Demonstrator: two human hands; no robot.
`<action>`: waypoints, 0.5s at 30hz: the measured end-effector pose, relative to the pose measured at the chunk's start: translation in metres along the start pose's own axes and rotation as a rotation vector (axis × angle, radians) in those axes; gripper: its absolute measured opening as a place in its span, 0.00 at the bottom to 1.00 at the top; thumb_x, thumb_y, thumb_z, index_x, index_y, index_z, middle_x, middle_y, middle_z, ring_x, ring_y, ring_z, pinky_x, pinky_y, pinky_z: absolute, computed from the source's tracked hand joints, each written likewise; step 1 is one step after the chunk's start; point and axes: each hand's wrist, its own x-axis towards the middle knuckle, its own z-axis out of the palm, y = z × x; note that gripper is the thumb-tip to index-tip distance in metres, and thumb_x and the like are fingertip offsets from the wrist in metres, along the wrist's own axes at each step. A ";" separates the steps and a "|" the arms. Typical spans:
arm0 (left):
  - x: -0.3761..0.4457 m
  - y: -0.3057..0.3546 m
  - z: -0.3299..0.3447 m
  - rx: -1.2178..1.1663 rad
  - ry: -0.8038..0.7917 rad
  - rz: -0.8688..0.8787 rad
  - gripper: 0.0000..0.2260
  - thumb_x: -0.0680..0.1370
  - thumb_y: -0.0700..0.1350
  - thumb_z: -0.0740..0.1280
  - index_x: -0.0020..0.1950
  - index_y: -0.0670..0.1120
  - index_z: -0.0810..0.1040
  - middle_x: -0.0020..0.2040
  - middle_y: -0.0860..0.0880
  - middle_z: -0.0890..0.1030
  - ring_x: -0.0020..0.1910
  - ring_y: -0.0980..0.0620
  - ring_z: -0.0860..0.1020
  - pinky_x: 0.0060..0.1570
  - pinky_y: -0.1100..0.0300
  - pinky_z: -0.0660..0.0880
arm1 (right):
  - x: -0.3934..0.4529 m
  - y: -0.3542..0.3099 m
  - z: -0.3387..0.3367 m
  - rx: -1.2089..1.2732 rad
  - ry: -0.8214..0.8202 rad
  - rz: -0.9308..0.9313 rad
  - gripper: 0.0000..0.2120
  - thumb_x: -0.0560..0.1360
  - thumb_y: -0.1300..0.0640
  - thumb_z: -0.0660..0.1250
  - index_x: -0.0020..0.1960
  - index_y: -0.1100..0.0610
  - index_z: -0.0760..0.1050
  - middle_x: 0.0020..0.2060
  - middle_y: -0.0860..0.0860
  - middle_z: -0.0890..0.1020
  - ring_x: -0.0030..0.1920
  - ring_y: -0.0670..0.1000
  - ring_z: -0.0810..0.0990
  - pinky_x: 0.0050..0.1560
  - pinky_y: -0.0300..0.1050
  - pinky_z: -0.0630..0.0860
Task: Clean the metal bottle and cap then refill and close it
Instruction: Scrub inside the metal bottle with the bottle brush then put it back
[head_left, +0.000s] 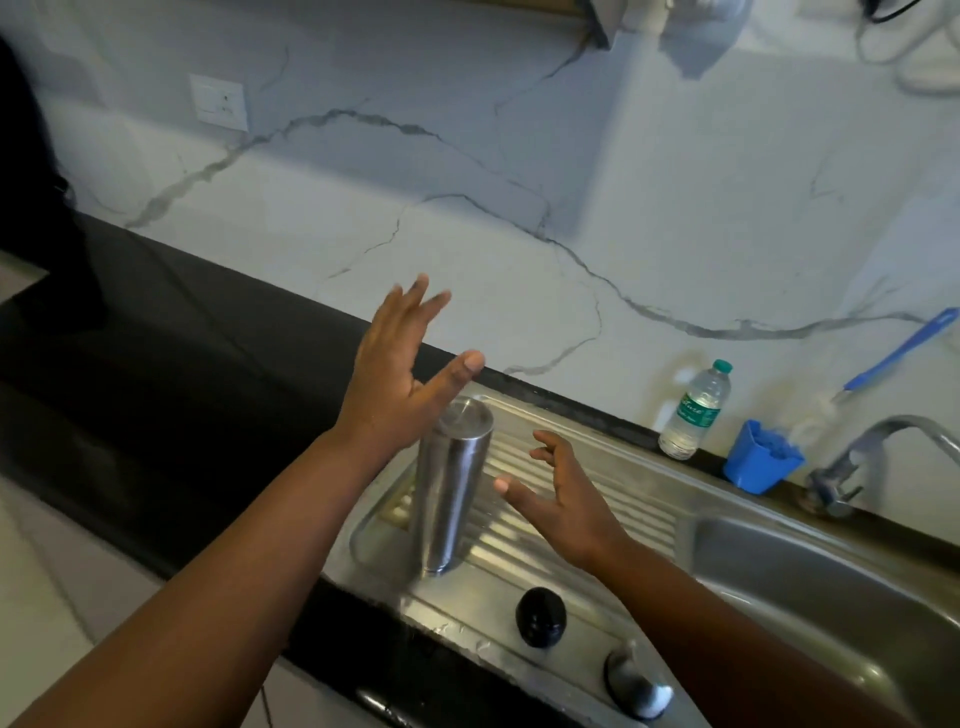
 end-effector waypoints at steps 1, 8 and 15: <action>0.006 0.017 0.005 0.004 0.027 0.049 0.38 0.72 0.74 0.55 0.76 0.54 0.65 0.80 0.56 0.56 0.79 0.56 0.48 0.75 0.39 0.53 | -0.003 0.006 -0.009 -0.019 0.024 0.003 0.45 0.61 0.26 0.65 0.72 0.41 0.54 0.68 0.45 0.68 0.63 0.45 0.69 0.59 0.43 0.68; 0.009 0.108 0.085 0.167 -0.074 0.339 0.36 0.75 0.69 0.57 0.77 0.50 0.62 0.80 0.50 0.55 0.80 0.47 0.50 0.76 0.41 0.48 | -0.040 0.057 -0.079 -0.149 0.208 0.057 0.49 0.60 0.23 0.62 0.74 0.46 0.55 0.71 0.46 0.66 0.69 0.45 0.66 0.68 0.49 0.67; -0.025 0.168 0.209 0.344 -0.308 0.401 0.39 0.73 0.73 0.53 0.78 0.51 0.61 0.80 0.49 0.56 0.79 0.45 0.53 0.76 0.41 0.50 | -0.106 0.131 -0.171 -0.216 0.329 0.160 0.52 0.58 0.22 0.61 0.74 0.46 0.55 0.73 0.47 0.64 0.70 0.47 0.65 0.68 0.48 0.66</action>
